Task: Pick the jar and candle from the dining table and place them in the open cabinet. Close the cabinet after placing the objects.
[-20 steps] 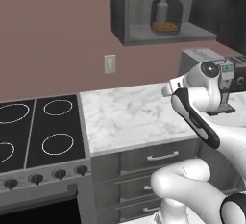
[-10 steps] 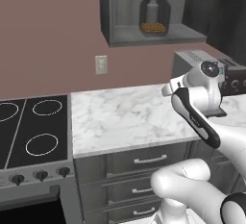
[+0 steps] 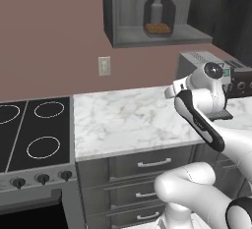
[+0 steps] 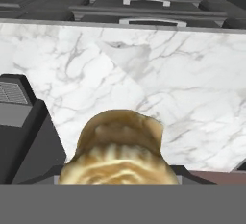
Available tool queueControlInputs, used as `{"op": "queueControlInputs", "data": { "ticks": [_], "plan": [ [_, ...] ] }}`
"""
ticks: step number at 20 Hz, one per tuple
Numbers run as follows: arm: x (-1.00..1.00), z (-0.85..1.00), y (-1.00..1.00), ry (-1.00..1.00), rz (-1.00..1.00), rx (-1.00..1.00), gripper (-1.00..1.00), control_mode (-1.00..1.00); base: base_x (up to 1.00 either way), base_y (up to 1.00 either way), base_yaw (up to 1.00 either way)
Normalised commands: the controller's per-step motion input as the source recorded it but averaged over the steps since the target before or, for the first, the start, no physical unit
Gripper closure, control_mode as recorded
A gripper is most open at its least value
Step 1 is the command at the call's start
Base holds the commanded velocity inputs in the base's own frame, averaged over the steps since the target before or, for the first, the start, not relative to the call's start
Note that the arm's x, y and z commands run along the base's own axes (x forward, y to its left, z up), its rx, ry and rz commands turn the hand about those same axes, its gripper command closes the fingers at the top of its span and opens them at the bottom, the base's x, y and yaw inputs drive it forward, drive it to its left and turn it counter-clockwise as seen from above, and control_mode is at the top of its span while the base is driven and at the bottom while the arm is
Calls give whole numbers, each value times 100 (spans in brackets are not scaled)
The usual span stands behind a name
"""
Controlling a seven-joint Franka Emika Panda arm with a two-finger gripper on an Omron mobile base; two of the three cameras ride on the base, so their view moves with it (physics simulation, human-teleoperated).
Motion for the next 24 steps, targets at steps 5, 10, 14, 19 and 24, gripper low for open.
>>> {"op": "queueControlInputs", "data": {
  "ticks": [5, 10, 14, 19, 24],
  "plan": [
    [0, 0, 0, 0, 0, 0, 100, 100, 0, 0, 0],
    [0, 0, 0, 0, 0, 0, 100, -100, 0, 0, 0],
    [-2, 22, 8, -8, -3, 0, 100, -100, 0, 0, 0],
    [-10, 66, 3, -12, -8, 0, 100, -100, 0, 0, 0],
    [-5, 75, 0, -6, -5, 0, 100, -100, 0, 0, 0]
  ]
}}
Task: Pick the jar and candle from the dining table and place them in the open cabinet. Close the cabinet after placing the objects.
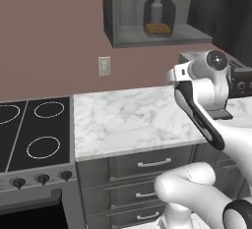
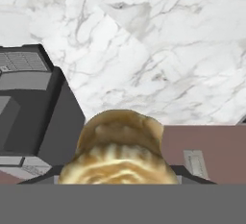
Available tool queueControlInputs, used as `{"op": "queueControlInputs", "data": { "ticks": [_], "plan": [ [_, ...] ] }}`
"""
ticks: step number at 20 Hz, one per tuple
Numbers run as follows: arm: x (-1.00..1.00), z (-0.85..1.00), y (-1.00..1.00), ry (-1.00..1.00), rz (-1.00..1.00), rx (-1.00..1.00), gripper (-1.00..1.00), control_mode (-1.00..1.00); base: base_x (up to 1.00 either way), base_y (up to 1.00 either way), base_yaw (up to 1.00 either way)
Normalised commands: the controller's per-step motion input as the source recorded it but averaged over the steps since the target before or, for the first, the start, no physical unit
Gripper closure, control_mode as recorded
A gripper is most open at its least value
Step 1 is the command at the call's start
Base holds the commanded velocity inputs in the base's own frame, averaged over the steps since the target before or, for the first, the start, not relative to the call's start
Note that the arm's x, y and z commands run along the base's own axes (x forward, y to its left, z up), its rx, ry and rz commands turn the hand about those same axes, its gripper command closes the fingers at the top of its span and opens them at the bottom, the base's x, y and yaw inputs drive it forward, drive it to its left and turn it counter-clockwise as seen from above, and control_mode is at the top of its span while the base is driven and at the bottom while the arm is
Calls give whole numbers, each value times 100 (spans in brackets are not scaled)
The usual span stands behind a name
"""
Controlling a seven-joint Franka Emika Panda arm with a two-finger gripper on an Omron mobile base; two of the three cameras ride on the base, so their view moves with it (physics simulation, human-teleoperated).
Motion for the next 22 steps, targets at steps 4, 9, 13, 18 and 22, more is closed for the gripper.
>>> {"op": "queueControlInputs", "data": {
  "ticks": [4, 9, 13, 18, 22],
  "plan": [
    [-9, 86, 0, 0, -4, 0, 100, -100, 0, 0, 0],
    [-1, 67, -5, 0, -3, 0, 100, -100, 0, 0, 0],
    [0, 54, -11, 0, -4, 0, 100, -100, 0, 0, 0],
    [0, 28, -18, -1, -6, 0, 100, -100, 0, 0, 0],
    [0, 23, -13, -6, -5, 0, 100, -100, 0, 0, 0]
  ]
}}
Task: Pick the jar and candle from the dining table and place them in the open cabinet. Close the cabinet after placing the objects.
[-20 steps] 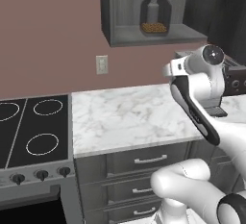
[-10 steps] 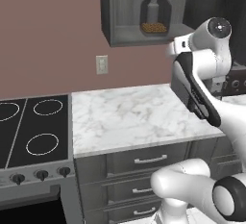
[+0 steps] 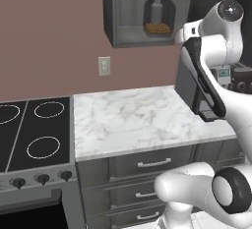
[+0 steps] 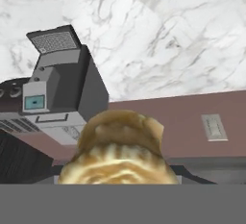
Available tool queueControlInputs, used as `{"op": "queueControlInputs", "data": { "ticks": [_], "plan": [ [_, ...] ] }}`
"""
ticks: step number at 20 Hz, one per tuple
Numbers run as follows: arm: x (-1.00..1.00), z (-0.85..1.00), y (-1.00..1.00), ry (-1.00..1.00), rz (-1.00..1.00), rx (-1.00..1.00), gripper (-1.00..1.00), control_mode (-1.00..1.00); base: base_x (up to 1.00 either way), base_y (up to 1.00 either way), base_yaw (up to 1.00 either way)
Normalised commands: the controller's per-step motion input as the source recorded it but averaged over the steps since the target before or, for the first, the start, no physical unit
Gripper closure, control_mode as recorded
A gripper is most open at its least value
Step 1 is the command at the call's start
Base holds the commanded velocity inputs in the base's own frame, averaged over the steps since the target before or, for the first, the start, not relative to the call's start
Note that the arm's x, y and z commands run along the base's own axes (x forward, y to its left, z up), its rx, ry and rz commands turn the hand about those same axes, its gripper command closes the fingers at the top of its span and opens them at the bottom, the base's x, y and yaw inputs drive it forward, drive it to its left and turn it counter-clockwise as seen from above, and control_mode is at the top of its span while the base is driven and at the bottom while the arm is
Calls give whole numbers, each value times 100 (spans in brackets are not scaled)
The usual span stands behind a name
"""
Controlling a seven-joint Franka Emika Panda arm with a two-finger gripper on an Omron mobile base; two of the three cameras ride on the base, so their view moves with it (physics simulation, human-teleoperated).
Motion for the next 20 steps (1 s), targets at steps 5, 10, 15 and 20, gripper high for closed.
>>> {"op": "queueControlInputs", "data": {
  "ticks": [5, 10, 15, 20],
  "plan": [
    [17, 24, -12, -3, -4, 0, 100, -100, 0, 0, 0],
    [55, 26, -7, 0, -3, 0, 100, -100, 0, 0, 0],
    [83, 15, -2, 2, -4, 0, 100, -100, 0, 0, 0],
    [68, 0, -29, 0, -1, 2, 100, -100, 0, 0, 0]
  ]
}}
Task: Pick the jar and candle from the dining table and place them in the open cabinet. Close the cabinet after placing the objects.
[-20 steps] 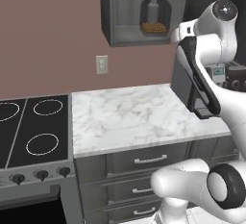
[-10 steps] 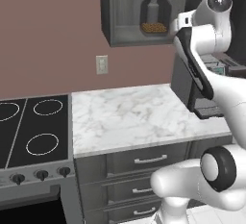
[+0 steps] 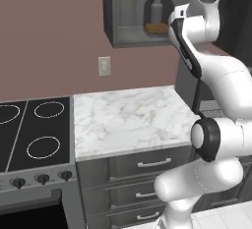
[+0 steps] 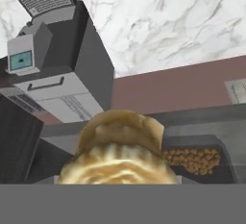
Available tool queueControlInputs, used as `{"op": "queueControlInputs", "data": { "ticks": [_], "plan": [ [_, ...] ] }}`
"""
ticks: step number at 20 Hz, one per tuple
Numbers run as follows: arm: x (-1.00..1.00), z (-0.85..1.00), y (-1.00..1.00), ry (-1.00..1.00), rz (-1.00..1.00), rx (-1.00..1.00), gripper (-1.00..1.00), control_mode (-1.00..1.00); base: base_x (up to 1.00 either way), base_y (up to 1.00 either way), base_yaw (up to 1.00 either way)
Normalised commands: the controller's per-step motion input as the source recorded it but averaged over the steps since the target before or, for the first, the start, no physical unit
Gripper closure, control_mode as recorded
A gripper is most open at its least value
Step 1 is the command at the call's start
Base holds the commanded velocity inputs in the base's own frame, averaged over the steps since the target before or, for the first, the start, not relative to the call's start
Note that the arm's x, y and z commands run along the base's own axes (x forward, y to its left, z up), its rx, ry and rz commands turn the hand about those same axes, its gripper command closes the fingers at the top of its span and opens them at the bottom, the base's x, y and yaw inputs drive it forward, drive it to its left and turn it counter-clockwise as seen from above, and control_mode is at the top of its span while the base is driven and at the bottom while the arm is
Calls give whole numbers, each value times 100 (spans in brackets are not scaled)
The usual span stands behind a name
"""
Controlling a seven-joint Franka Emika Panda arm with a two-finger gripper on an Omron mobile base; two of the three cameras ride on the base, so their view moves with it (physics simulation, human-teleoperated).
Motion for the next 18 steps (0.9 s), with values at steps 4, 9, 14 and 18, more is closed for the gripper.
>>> {"op": "queueControlInputs", "data": {
  "ticks": [4, 9, 14, 18],
  "plan": [
    [42, 0, -31, 0, -3, 2, 100, -100, 0, 0, 0],
    [38, -2, -10, 1, -3, 1, 100, -100, 0, 0, 0],
    [14, -11, 0, 0, 0, -1, 100, -100, 0, 0, 0],
    [14, -10, -9, 0, 0, 0, 100, -100, 0, 0, 0]
  ]
}}
